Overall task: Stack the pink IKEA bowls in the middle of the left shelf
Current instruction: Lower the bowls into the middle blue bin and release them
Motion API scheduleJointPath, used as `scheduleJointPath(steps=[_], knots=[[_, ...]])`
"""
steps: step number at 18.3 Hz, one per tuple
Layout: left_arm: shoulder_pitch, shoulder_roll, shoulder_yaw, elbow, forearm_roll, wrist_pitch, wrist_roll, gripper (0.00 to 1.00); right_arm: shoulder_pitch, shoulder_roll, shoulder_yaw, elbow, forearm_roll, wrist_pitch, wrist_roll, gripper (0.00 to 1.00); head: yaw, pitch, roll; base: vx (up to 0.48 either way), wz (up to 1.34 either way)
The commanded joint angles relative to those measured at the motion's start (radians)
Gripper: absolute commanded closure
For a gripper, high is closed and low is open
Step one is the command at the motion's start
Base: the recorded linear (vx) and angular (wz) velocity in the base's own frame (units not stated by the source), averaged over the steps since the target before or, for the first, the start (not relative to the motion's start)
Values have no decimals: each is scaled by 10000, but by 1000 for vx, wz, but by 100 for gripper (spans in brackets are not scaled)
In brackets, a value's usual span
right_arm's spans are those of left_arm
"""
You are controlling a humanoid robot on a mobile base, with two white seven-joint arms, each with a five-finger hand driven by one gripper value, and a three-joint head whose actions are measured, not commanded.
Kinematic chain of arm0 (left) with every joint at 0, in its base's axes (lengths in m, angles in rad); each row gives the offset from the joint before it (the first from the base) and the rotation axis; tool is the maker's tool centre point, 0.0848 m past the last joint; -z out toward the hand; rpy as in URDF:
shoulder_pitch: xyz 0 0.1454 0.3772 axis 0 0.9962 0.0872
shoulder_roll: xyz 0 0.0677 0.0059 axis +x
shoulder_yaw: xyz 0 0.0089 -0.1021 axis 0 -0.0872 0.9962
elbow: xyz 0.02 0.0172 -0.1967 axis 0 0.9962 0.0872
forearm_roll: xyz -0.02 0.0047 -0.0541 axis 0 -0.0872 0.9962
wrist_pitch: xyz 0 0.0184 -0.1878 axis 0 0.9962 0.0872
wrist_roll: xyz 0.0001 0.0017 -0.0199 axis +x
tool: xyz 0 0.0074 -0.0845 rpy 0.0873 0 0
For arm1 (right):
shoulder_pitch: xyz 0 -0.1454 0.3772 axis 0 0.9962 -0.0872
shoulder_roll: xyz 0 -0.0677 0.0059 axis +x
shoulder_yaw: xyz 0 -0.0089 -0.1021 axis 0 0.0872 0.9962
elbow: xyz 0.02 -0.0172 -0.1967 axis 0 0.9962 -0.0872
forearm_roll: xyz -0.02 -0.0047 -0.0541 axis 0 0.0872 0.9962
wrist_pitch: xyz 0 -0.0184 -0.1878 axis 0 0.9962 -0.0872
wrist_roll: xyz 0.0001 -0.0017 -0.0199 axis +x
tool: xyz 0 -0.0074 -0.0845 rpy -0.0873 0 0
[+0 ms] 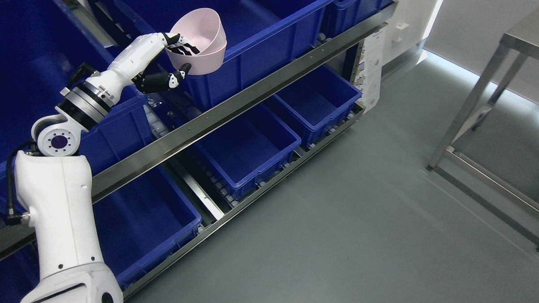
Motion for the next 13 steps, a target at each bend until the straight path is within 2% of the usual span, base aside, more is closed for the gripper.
scheduleJointPath(steps=[1,6,8,9,10,11,13], knots=[[-212,711,705,1,-2,2,-7,100,62,-175,-107,-337,-19,5,4,0,0,0,0,-29,409],[-197,1708,1549,32,-32,2,24,98,62,-175,-107,-337,-19,5,4,0,0,0,0,-16,339],[-45,1802,1551,-14,-185,2,55,77,62,-175,-107,-337,-19,5,4,0,0,0,0,0,353],[123,1802,1399,-29,-414,2,70,36,62,-175,-107,-337,-19,5,4,0,0,0,0,4,353],[216,1757,1078,-29,-613,2,70,11,62,-175,-107,-337,-19,5,4,0,0,0,0,10,356],[202,1726,817,-29,-676,2,70,6,62,-175,-107,-337,-19,5,4,0,0,0,0,10,356],[95,1695,661,-29,-707,2,70,3,62,-175,-107,-337,-19,5,4,0,0,-1,0,27,290]])
